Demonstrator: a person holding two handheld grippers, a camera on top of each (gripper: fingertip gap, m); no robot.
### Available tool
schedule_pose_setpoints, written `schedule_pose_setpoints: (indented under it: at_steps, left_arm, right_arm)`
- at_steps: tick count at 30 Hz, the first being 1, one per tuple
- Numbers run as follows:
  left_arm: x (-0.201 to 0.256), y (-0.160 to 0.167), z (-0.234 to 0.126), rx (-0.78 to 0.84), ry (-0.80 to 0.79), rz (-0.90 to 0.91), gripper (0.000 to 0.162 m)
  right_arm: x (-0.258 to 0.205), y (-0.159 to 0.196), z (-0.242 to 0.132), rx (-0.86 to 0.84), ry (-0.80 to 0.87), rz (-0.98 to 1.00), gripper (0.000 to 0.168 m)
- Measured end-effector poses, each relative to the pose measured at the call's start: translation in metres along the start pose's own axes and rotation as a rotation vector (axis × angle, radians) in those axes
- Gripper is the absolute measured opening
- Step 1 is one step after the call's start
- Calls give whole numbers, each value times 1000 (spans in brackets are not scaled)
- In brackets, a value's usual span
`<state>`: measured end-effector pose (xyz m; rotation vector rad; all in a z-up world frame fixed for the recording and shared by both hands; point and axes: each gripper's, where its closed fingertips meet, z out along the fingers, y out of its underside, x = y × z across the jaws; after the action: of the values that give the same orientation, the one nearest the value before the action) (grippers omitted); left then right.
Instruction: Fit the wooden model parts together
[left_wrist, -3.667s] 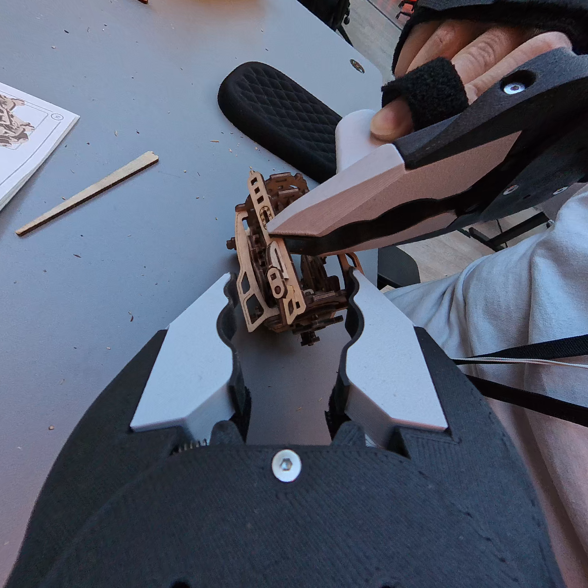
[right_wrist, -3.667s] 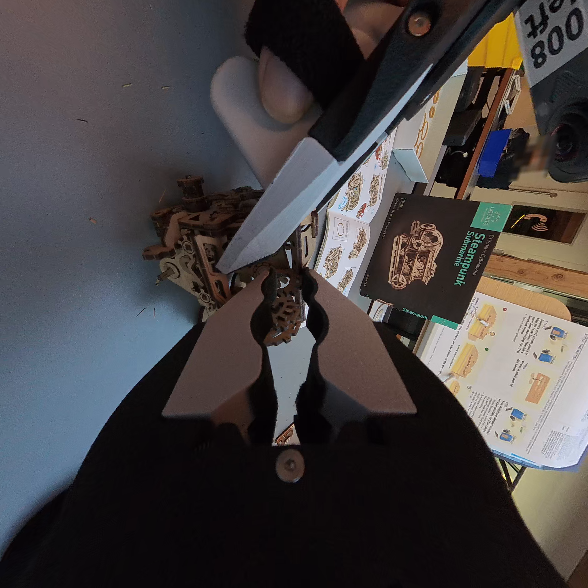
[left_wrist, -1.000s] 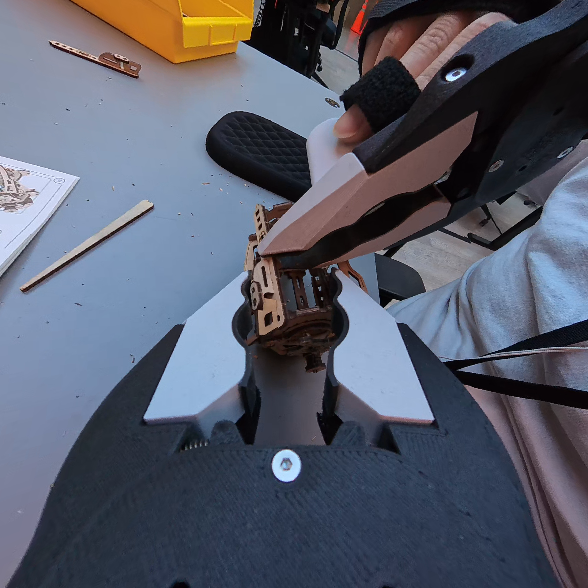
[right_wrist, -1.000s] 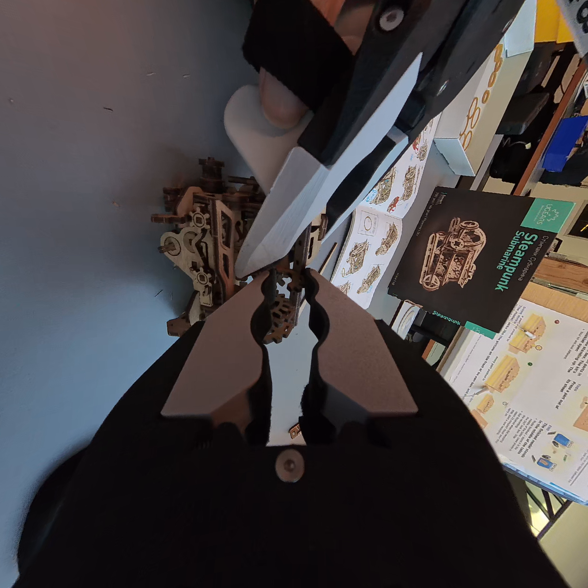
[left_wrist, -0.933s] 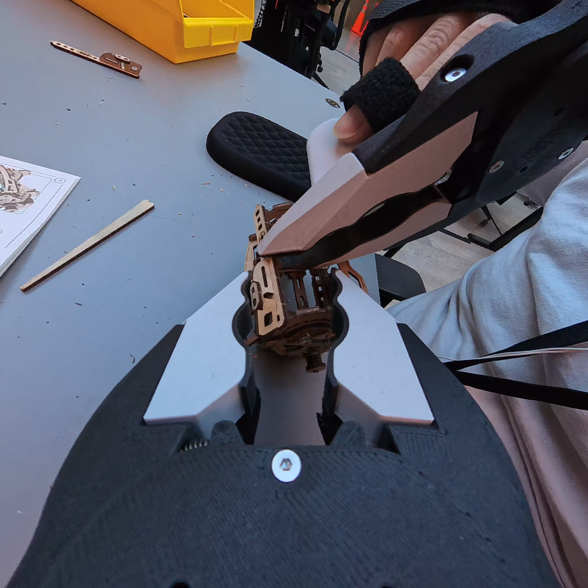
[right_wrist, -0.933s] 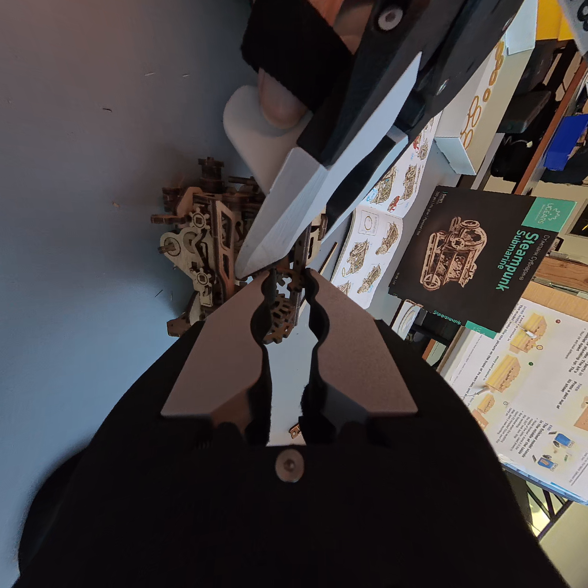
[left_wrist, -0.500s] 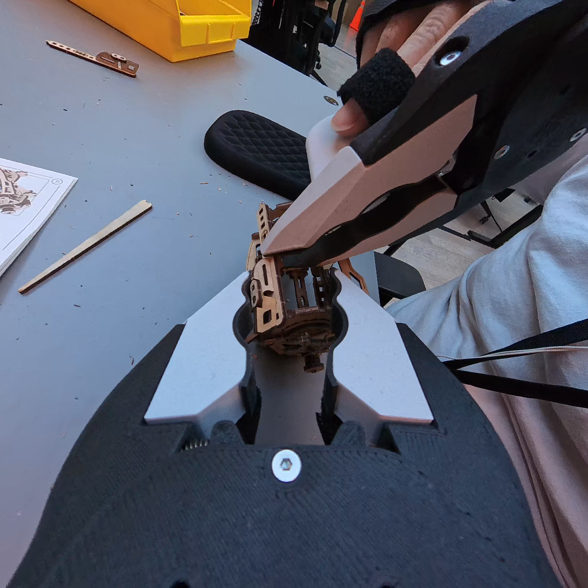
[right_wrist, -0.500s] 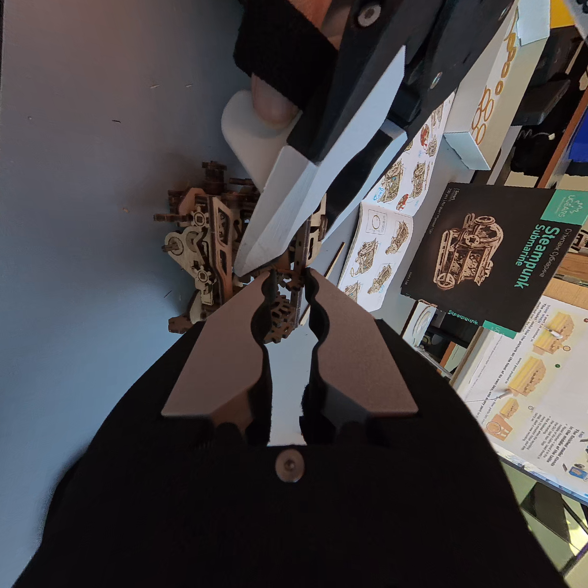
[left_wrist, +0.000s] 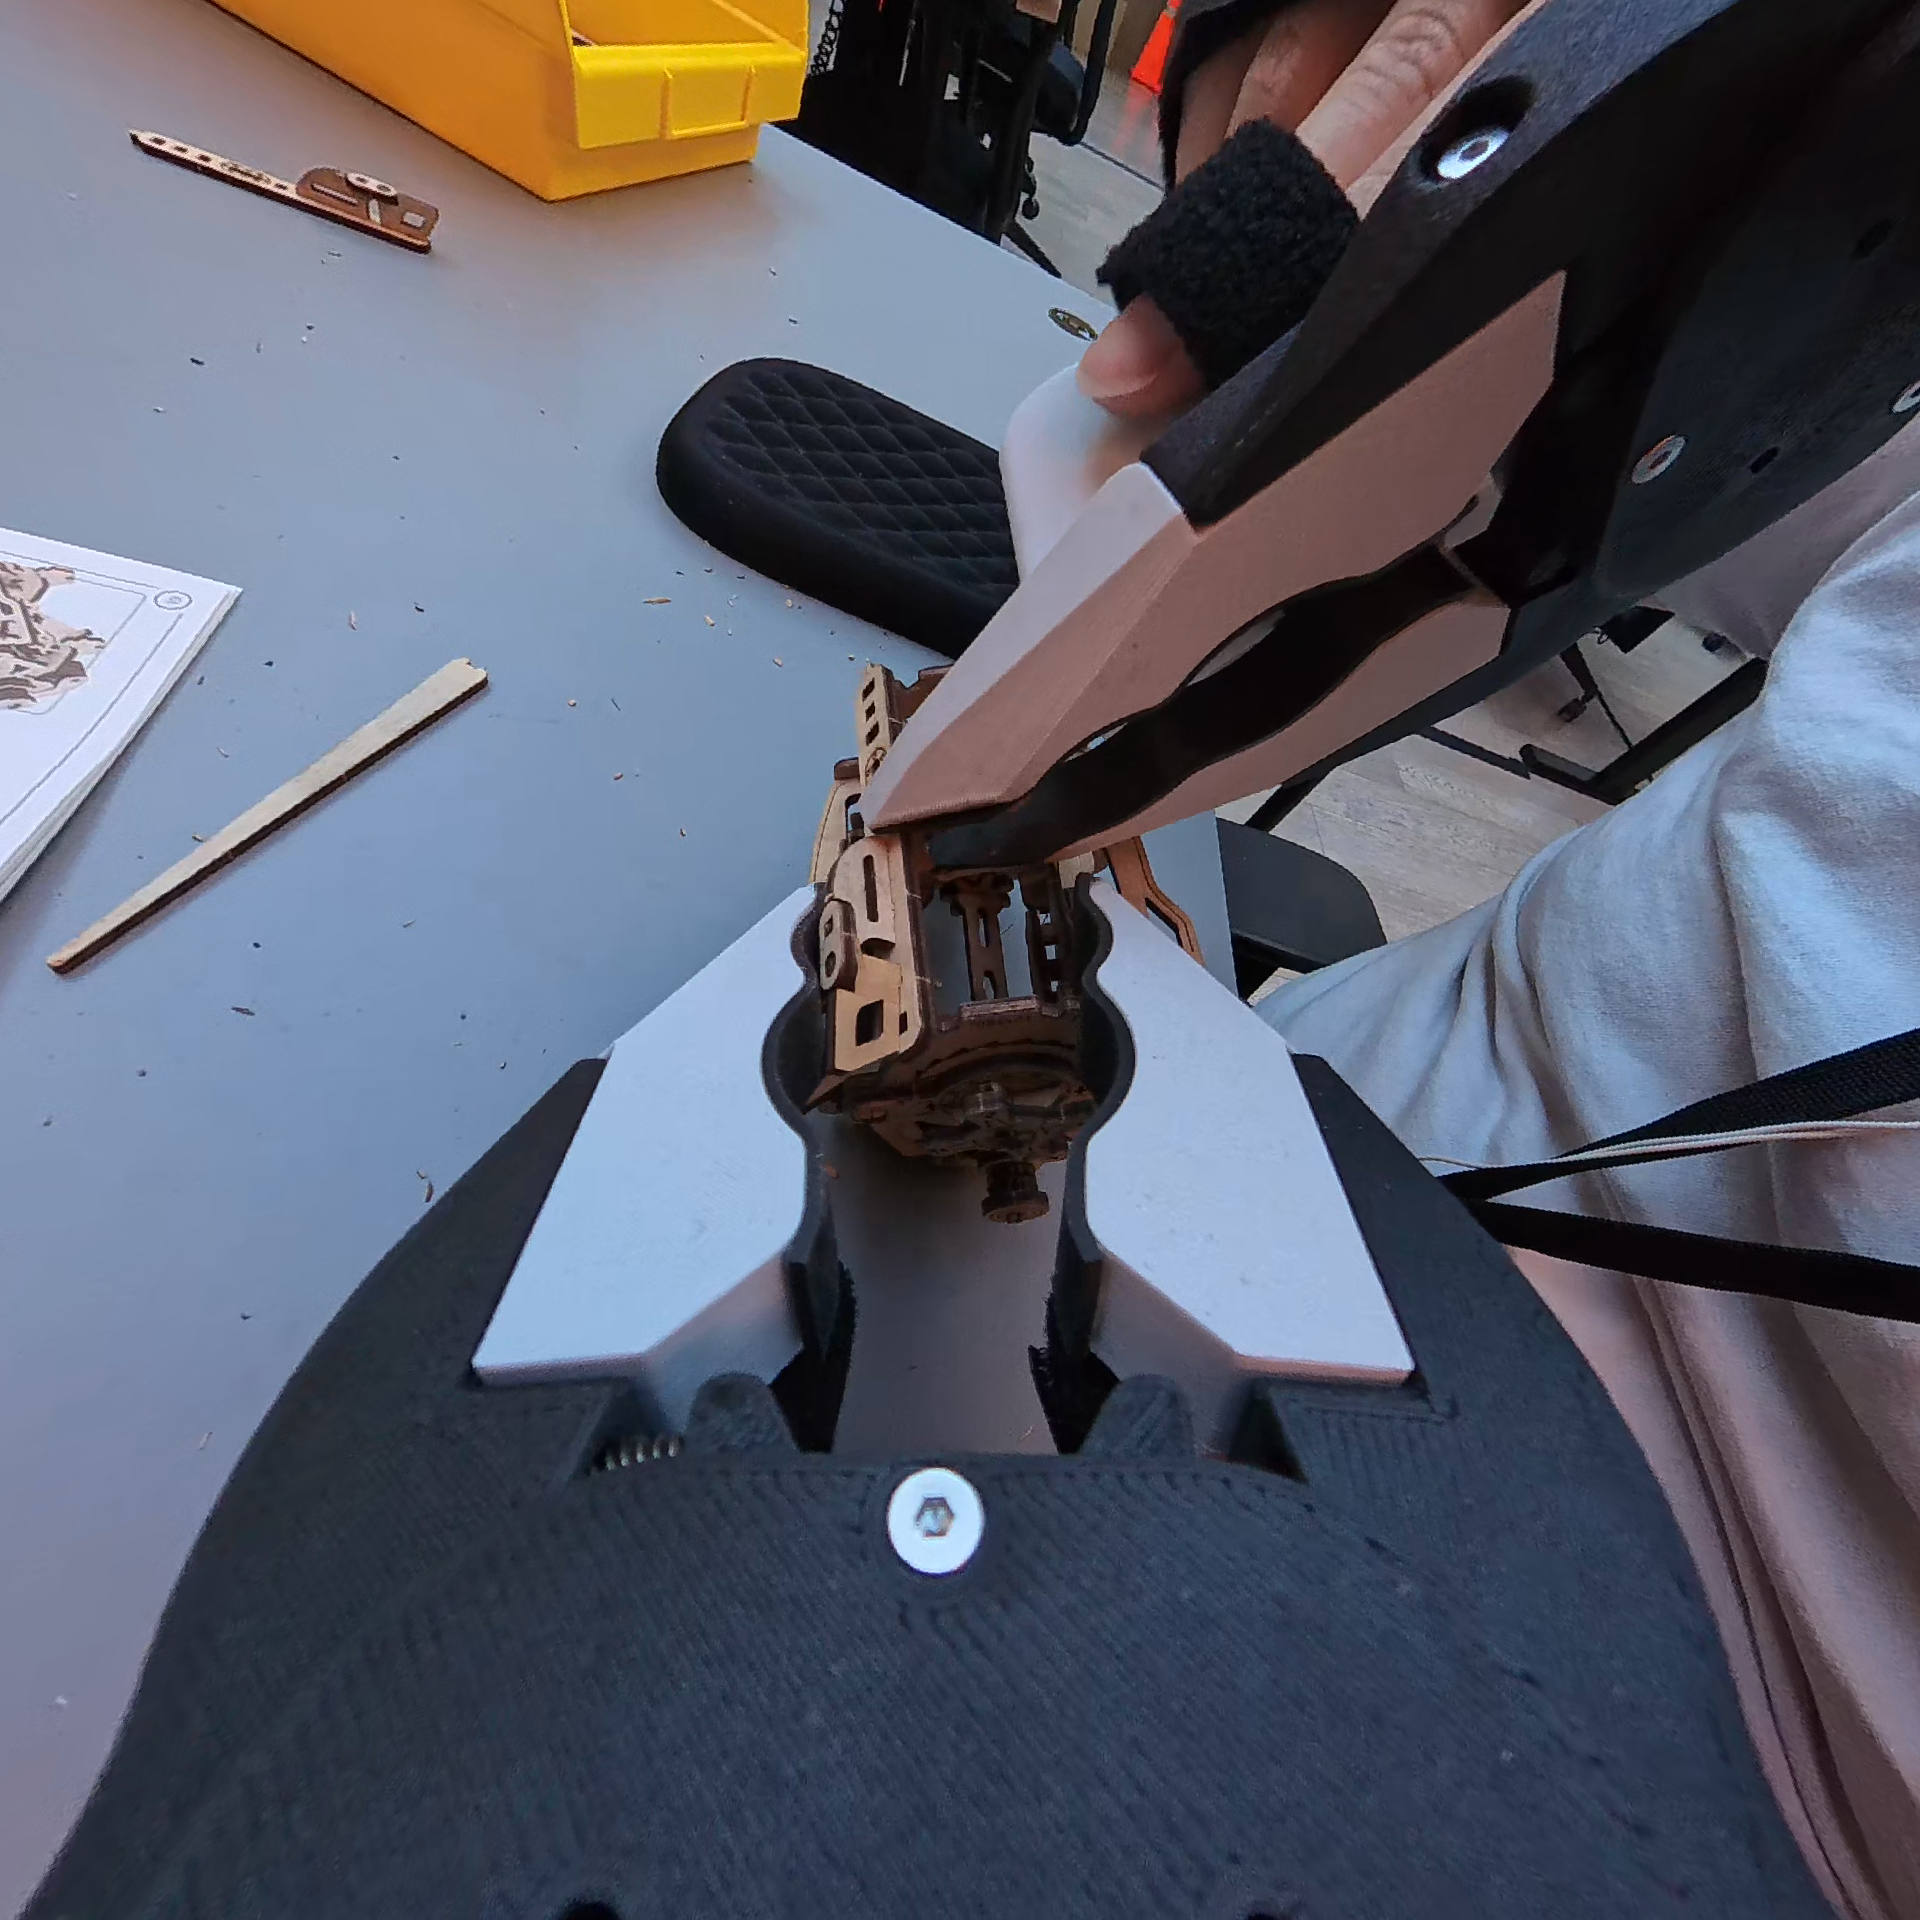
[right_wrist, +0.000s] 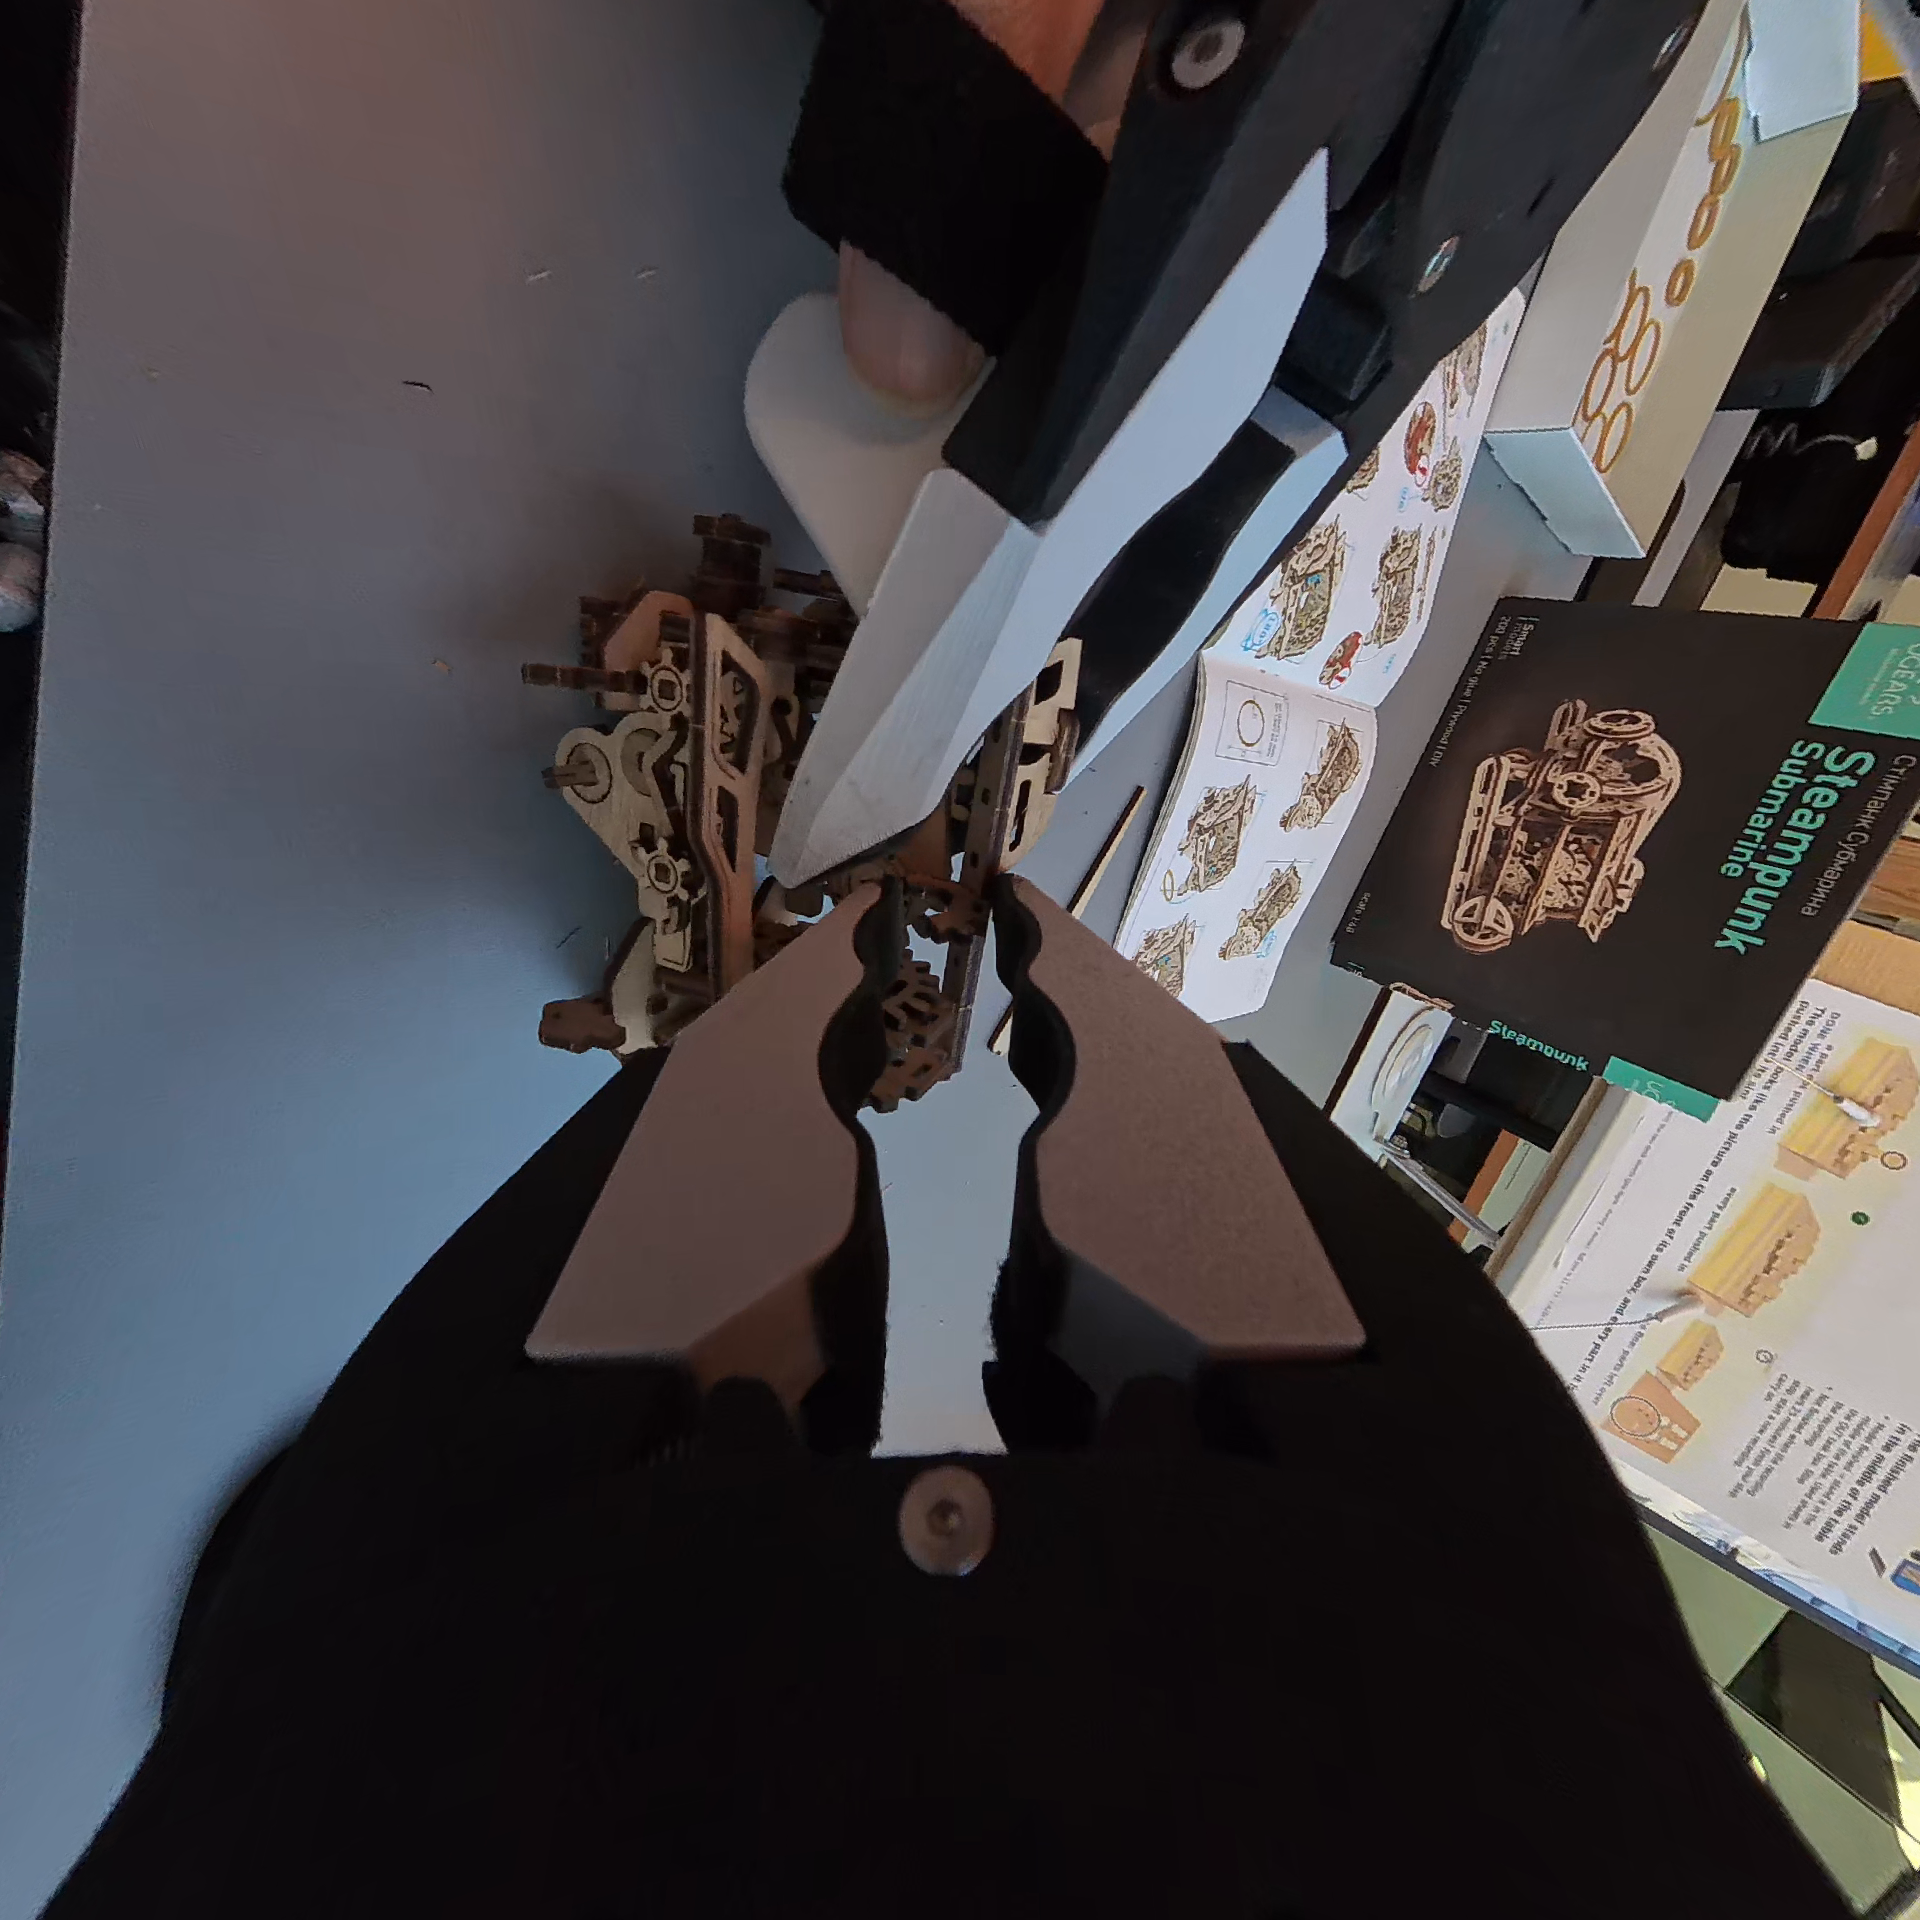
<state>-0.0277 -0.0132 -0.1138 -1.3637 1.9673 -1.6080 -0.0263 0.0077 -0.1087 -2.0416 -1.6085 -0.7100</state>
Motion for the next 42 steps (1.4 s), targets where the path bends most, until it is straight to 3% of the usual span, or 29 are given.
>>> schedule_pose_setpoints:
  at_steps: [42]
  left_arm:
    - [1, 3, 2, -38, -24, 16, 42]
  right_arm:
    - [-1, -1, -3, 36, 106, 44, 10]
